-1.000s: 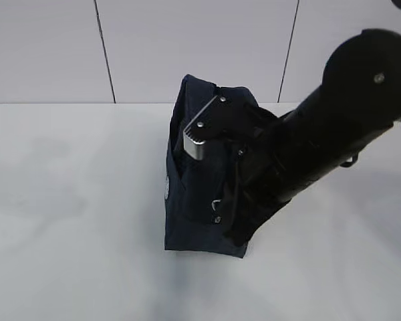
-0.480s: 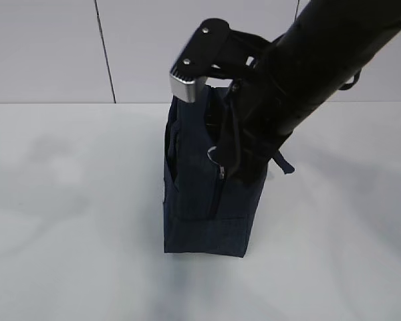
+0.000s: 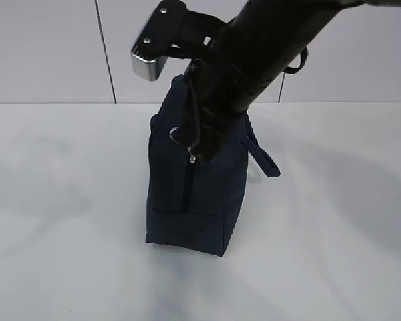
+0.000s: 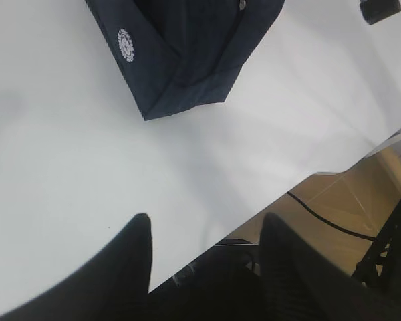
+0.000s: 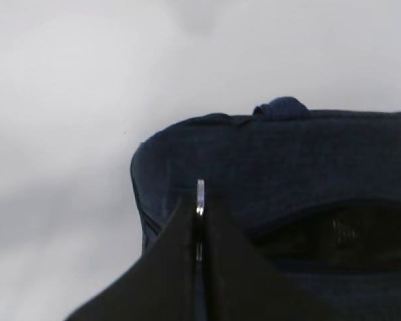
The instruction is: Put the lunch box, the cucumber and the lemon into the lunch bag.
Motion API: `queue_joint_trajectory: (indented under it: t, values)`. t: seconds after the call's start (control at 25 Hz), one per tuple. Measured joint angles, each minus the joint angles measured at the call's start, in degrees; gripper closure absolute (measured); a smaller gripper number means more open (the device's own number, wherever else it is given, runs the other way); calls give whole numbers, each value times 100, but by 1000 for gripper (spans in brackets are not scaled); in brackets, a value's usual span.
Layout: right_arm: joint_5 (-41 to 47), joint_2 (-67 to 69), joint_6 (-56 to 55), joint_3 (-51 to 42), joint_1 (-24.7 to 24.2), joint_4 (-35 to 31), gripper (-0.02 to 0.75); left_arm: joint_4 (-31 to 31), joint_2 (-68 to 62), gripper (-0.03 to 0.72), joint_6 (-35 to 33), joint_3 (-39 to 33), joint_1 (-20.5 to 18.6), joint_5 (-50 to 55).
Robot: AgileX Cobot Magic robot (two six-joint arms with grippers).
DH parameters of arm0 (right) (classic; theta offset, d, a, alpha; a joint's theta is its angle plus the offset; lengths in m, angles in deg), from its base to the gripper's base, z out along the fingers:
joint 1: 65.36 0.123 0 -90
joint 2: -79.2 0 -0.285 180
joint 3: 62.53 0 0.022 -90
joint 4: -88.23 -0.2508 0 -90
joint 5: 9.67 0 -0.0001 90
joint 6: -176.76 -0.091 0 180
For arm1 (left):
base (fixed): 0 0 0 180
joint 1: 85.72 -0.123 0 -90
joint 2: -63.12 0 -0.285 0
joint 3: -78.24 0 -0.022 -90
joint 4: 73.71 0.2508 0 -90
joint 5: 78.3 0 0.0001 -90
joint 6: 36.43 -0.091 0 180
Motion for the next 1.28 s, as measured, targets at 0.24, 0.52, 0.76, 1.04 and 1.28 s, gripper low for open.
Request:
queue_joint_trajectory:
  t: [0.24,0.52,0.76,1.04,1.28]
  values:
    - [-9,86,438,344,0,-675,730,-9,0,309,0,0,0,-108]
    - [226,119,902,445,-4,-1423,730,-23,0,309,0,0,0,-280]
    - [19,307,852,493,-45,-1335,730,-12,0,309,0,0,0,-488]
    - [-273,402,790,563,-108,-1544,730,73,-162,309,0,0,0,-686]
    - [-152,393,768,723,-141,-1714,730,95,-519,309,0,0,0,-963]
